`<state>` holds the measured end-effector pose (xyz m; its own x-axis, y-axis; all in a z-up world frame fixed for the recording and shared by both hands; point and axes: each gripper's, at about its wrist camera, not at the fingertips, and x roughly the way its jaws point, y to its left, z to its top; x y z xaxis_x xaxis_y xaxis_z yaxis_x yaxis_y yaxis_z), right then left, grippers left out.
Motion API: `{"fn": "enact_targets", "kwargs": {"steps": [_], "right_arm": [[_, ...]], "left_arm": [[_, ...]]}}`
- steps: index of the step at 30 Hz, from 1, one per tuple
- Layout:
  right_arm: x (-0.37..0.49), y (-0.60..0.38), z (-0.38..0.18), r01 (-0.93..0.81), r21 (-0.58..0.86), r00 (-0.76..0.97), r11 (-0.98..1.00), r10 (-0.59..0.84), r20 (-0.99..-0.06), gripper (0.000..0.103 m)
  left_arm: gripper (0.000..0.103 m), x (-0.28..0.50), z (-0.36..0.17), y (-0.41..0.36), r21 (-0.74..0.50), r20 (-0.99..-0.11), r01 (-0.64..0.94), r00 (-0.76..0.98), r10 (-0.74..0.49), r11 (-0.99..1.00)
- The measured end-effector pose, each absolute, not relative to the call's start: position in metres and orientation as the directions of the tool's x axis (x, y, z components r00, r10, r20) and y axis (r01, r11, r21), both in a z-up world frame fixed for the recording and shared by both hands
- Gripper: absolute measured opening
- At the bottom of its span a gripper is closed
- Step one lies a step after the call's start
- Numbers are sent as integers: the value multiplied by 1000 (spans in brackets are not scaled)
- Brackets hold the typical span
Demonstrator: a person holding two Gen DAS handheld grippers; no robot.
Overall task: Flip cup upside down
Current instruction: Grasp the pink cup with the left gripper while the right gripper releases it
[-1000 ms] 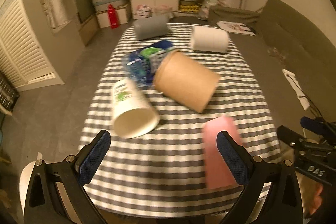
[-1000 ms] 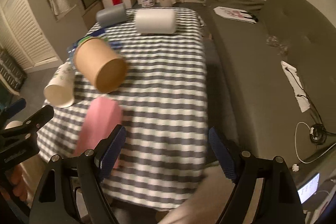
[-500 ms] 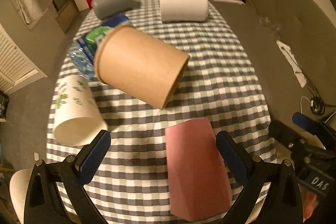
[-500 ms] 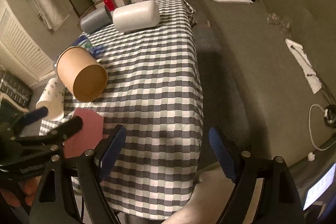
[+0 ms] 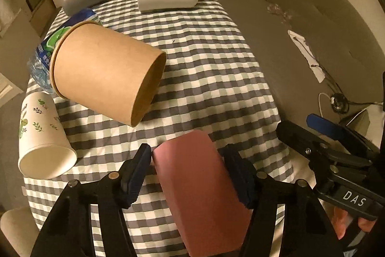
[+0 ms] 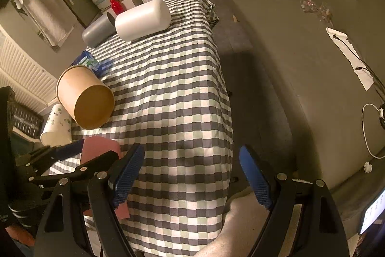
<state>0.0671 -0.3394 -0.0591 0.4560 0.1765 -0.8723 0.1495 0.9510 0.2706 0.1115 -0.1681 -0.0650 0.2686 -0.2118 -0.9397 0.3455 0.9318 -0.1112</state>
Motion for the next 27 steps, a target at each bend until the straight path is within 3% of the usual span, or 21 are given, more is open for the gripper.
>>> {"fn": "enact_targets", "kwargs": {"steps": [12, 27], "right_arm": [[59, -332, -50, 137, 214, 490, 967, 122, -863, 81], [54, -331, -44, 149, 182, 513, 972, 82, -855, 82]], "left_arm": [[58, 106, -26, -148, -71, -880, 319, 426, -210, 945], [59, 47, -10, -136, -30, -825, 367, 517, -230, 930]]}}
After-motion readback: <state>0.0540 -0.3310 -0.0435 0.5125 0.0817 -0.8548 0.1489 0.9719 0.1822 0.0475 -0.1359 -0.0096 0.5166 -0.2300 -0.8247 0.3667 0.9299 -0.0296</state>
